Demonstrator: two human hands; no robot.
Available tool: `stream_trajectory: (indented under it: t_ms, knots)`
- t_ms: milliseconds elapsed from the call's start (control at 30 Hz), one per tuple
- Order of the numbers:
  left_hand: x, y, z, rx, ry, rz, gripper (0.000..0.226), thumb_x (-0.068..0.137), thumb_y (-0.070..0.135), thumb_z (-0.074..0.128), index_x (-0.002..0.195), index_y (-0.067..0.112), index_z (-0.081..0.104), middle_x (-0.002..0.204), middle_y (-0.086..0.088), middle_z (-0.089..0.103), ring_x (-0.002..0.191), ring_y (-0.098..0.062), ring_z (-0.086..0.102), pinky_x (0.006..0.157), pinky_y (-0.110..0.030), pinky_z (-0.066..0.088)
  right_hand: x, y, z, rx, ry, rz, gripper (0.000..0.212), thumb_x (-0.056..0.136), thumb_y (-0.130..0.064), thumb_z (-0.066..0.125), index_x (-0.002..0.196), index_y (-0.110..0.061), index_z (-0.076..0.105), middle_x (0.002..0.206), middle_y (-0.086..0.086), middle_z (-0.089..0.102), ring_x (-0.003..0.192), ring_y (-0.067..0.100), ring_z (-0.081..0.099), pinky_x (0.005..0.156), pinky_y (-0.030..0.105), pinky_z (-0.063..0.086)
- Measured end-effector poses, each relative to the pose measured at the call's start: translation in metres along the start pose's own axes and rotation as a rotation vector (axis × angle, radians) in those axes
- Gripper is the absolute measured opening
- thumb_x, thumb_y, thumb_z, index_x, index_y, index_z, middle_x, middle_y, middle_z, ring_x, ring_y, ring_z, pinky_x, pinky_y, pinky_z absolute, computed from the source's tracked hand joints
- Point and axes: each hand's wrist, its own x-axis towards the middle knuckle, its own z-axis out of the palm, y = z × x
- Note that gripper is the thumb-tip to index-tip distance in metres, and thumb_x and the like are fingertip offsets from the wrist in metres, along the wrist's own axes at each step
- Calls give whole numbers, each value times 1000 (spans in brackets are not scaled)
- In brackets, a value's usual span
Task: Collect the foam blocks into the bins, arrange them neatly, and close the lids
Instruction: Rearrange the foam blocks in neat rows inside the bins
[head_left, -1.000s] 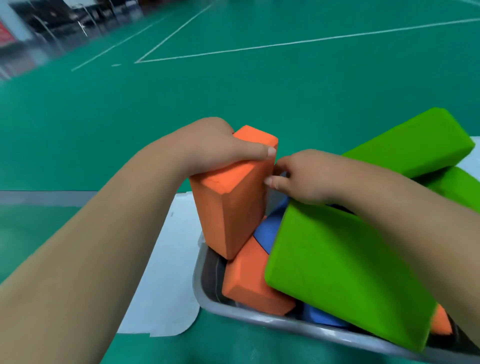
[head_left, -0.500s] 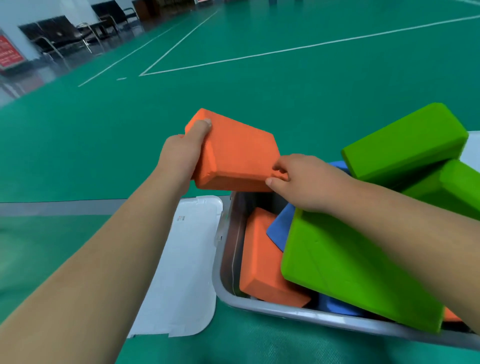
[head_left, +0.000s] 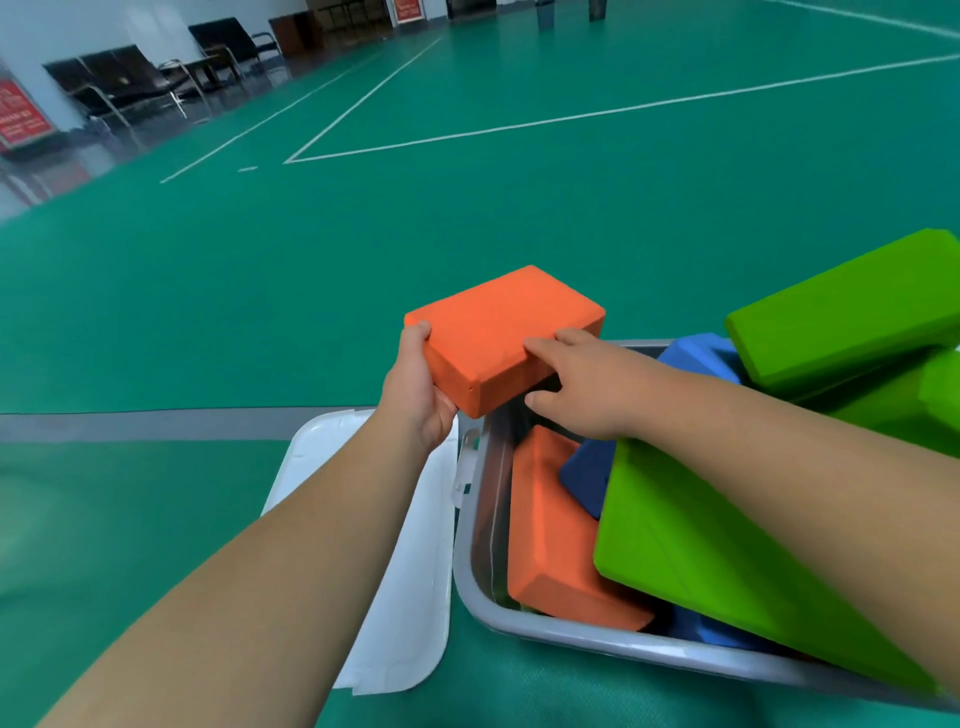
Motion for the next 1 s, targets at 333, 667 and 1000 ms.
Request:
stream_trajectory:
  t_ms: [333,667,1000]
  knots:
    - [8,-17,-14,202,82,-183,38,100,49,65,119,17,63,110,-9,75,97,-30,77,88,-52,62,-4,-1,1,-102,5,-9,30,94,-42,53,101,-21,73,107,4,71,102,26,64,89,43,55]
    - [7,-16,-8,367,61,-105,52,95,55,69,121,10,63,109,-4,77,99,-24,76,87,-45,64,-21,13,-3,-74,81,-27,28,91,-39,46,85,-24,69,85,-8,70,84,19,63,75,41,57]
    - [-8,-6,-3,739,91,-54,78,95,77,44,132,9,55,121,-7,67,96,-28,74,82,-43,64,-51,35,-21,-186,-243,-182,72,87,-81,49,138,-30,58,138,-9,63,124,14,60,107,37,47]
